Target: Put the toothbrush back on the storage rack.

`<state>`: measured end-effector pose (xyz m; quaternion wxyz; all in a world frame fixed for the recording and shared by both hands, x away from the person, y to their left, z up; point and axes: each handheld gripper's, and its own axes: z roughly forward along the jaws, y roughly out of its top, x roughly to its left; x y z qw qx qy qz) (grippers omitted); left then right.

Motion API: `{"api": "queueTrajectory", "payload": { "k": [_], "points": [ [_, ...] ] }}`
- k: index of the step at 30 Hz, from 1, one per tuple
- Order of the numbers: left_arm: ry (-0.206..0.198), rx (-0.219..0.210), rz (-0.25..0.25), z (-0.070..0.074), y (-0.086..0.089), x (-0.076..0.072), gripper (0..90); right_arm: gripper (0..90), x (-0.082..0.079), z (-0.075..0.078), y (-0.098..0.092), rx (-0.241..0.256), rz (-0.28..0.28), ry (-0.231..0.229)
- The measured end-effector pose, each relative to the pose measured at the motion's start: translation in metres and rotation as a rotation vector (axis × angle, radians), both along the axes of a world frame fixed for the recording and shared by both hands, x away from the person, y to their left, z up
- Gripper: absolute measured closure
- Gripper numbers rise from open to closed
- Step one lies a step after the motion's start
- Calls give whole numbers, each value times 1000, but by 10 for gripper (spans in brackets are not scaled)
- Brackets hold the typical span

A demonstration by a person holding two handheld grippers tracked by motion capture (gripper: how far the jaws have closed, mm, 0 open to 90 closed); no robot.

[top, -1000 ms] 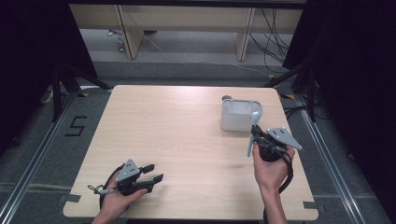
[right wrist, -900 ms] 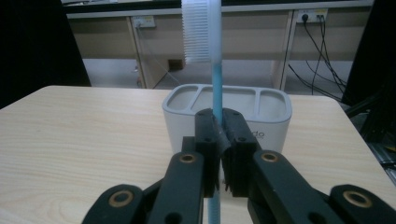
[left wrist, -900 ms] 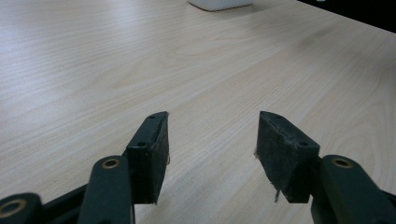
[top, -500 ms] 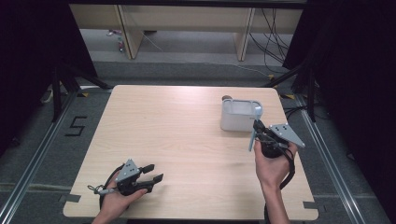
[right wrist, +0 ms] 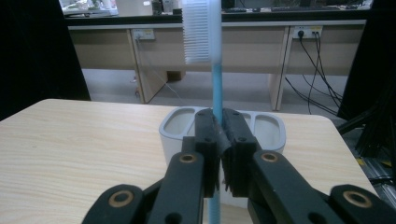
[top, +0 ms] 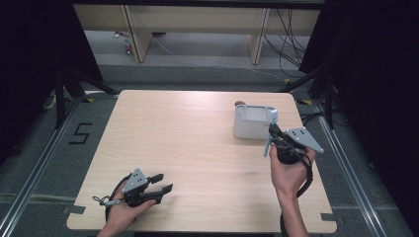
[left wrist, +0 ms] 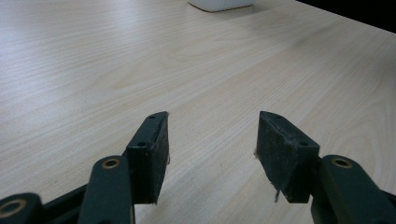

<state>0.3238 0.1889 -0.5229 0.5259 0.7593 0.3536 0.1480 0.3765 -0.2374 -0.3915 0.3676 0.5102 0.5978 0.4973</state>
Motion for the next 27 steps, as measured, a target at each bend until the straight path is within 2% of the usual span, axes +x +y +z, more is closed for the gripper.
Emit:
{"api": "queueTrajectory", "payload": {
  "k": [2, 3, 4, 8, 10, 13, 16, 17, 27],
  "points": [
    [0, 0, 0, 0, 0, 0, 435, 860, 0, 1, 1, 13, -10, 4],
    [0, 0, 0, 0, 0, 0, 435, 860, 1, 1, 1, 4, 4, -11],
    [0, 1, -1, 0, 0, 0, 435, 860, 1, 1, 0, 0, 9, -7],
    [0, 1, 0, 0, 0, 0, 435, 860, 2, 3, 0, -13, 2, -16],
    [0, 0, 0, 0, 0, 0, 435, 860, 3, 3, 0, 1, 6, -15],
    [-1, 0, 0, 0, 0, 0, 435, 860, 3, 3, 0, -8, 4, -24],
    [0, 1, 0, 0, 0, 0, 435, 860, 4, 3, 2, 16, -2, -24],
    [0, 1, 0, 0, 0, 0, 435, 860, 5, 3, 0, -3, 9, -28],
    [1, -1, 2, 0, 0, 0, 435, 860, 6, 6, 0, -6, -6, -29]
  ]
}}
